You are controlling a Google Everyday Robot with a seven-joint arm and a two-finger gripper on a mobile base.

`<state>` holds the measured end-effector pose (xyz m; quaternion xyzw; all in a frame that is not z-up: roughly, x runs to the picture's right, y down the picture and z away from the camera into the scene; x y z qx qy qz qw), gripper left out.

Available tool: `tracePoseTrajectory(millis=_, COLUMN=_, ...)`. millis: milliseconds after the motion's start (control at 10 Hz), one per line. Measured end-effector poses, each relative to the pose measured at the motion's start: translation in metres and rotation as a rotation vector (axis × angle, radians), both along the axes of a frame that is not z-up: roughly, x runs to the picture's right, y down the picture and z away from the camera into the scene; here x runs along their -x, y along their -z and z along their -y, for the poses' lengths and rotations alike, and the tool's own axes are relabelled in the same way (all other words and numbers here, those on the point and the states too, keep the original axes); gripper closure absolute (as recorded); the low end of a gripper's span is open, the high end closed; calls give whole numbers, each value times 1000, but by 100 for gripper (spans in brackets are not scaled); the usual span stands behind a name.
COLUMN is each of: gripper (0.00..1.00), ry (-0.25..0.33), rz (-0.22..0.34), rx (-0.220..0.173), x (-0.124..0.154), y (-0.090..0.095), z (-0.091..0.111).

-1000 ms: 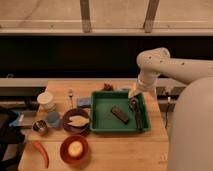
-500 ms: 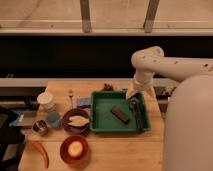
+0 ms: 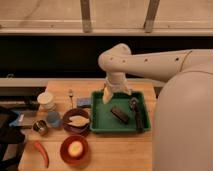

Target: Place pepper in paper cup

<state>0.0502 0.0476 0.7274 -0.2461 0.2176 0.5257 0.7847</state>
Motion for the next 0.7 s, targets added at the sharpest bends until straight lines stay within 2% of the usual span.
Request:
tracePoseTrajectory(millis=200, gripper=20, ry=103, rz=93, rx=20, x=59, y=25, z=-15)
tracePoseTrajectory(millis=400, gripper=20, ry=160, rz=149, rx=30, x=92, y=41, z=-29)
tracePoseTrajectory(millis=700, gripper=20, ry=160, rz=145, rx=27, x=91, y=42, z=-28)
